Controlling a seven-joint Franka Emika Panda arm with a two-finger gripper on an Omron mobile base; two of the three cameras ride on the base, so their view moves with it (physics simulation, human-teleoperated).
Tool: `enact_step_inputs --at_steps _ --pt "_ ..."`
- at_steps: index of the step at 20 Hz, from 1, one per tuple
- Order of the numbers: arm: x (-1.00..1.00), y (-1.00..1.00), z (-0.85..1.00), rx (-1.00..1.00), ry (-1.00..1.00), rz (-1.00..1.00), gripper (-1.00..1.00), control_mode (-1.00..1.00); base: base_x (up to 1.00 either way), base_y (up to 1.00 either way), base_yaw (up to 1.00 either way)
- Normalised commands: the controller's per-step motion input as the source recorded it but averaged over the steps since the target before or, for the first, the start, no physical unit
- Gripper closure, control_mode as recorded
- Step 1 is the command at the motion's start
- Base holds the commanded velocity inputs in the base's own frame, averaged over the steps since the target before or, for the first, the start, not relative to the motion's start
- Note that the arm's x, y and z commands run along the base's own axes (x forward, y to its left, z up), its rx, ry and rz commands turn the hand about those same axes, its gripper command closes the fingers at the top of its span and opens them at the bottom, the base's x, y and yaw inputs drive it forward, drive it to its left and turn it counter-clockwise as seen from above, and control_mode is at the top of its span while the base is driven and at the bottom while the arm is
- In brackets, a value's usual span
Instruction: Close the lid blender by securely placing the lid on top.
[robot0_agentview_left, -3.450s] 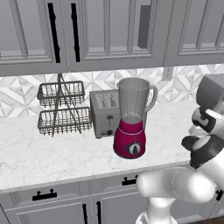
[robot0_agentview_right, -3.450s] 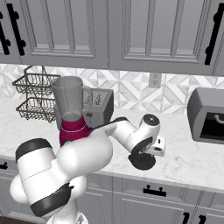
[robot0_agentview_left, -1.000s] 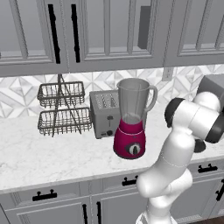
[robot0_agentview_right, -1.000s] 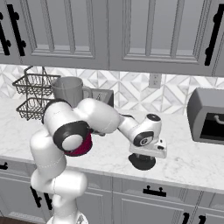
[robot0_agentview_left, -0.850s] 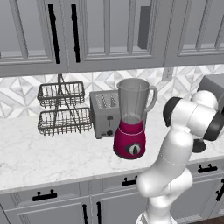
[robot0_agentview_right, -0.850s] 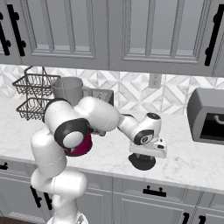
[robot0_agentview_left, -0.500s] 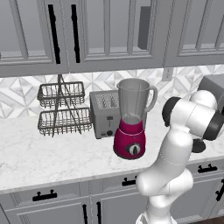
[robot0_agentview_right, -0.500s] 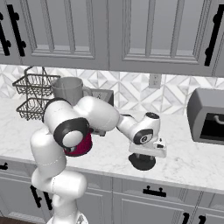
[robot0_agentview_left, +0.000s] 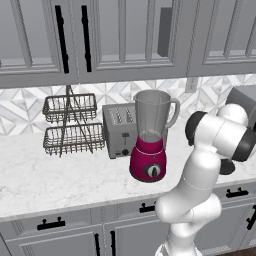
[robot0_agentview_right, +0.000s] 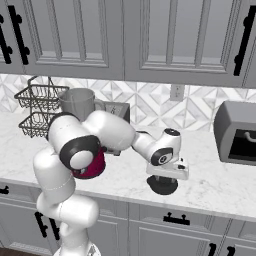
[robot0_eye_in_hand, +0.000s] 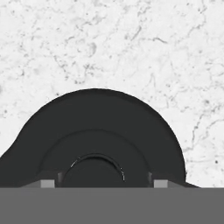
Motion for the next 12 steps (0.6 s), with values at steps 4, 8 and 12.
enact_step_inputs --at_steps 4,8,12 --pt "-0.49 0.57 -0.66 0.00 0.00 0.00 1.00 -1.00 0.00 0.00 0.00" --pt "-0.54 0.59 -0.54 0.00 0.00 0.00 1.00 -1.00 0.00 0.00 0.00" --pt "-0.61 0.58 -0.47 0.00 0.00 0.00 1.00 -1.00 0.00 0.00 0.00"
